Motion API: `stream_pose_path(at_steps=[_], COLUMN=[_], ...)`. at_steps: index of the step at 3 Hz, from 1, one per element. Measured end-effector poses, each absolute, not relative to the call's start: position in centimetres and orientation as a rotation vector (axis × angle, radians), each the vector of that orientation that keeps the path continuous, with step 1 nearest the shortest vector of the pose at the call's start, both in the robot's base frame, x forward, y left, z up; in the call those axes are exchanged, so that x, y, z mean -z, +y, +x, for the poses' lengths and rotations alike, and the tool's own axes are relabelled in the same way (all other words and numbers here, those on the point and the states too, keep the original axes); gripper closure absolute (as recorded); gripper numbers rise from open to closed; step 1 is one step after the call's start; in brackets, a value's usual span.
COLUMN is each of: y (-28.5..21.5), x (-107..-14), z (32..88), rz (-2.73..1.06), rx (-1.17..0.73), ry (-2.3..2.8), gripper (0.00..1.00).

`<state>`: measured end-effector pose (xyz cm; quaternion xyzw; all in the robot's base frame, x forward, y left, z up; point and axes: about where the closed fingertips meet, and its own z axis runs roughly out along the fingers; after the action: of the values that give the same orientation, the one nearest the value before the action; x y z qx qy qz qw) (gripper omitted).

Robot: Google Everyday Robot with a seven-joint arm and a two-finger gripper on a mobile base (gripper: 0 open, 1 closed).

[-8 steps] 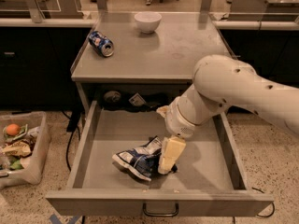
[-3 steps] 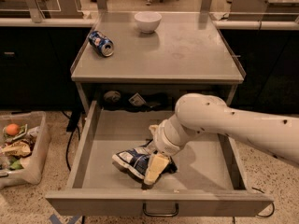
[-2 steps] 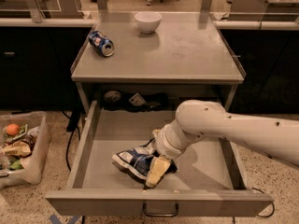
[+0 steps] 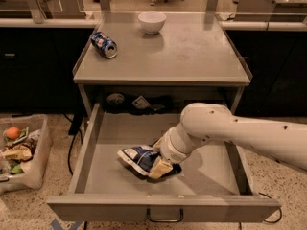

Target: Pick blue chip bag from top drawer and place on counter

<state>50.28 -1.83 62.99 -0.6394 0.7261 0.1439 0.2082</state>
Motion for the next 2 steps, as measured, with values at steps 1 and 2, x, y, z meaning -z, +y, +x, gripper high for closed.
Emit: stream_pose_path(at_steps=[1,2], y=[-1.83,-1.82], x=[-62.99,-63.01], z=[50.28,50.28], rz=[-1.779,-1.779], rx=[-0.4,-0.401], ry=[2.021,2.02], gripper=[0.66,0.89])
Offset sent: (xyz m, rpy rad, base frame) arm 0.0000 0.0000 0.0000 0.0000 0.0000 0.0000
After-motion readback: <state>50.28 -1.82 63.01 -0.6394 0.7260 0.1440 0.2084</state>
